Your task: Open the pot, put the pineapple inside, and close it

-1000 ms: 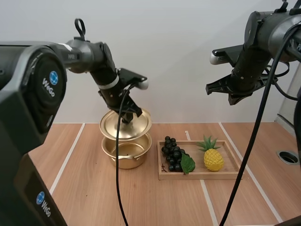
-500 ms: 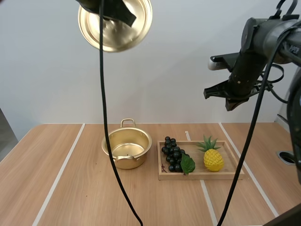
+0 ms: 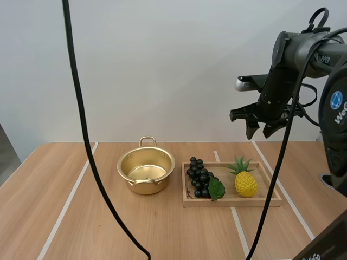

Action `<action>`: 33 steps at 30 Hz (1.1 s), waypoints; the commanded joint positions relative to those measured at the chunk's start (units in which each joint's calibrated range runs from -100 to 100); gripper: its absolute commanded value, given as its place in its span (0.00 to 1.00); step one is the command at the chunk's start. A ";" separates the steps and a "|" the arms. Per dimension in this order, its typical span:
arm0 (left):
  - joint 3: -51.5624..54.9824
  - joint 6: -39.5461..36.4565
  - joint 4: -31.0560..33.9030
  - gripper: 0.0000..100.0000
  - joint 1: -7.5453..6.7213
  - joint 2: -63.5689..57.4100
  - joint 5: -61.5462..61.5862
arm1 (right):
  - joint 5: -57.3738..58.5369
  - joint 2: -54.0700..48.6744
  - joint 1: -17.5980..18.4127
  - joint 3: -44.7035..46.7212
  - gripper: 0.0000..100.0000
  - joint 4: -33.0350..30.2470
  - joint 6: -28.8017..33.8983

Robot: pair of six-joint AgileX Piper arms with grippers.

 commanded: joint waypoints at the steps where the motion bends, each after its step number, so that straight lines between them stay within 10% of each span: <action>1: -0.48 -0.23 0.27 0.00 -0.23 -0.51 -2.56 | 0.50 -0.24 -0.24 3.01 1.00 0.68 -2.79; 13: -0.48 -1.32 -0.12 0.00 -0.23 -0.33 0.15 | -21.65 -0.24 -0.24 24.10 1.00 1.01 -2.79; 33: -0.48 -1.44 -0.65 0.00 -0.23 0.61 3.41 | -40.78 5.44 -0.24 30.73 1.00 4.32 -2.88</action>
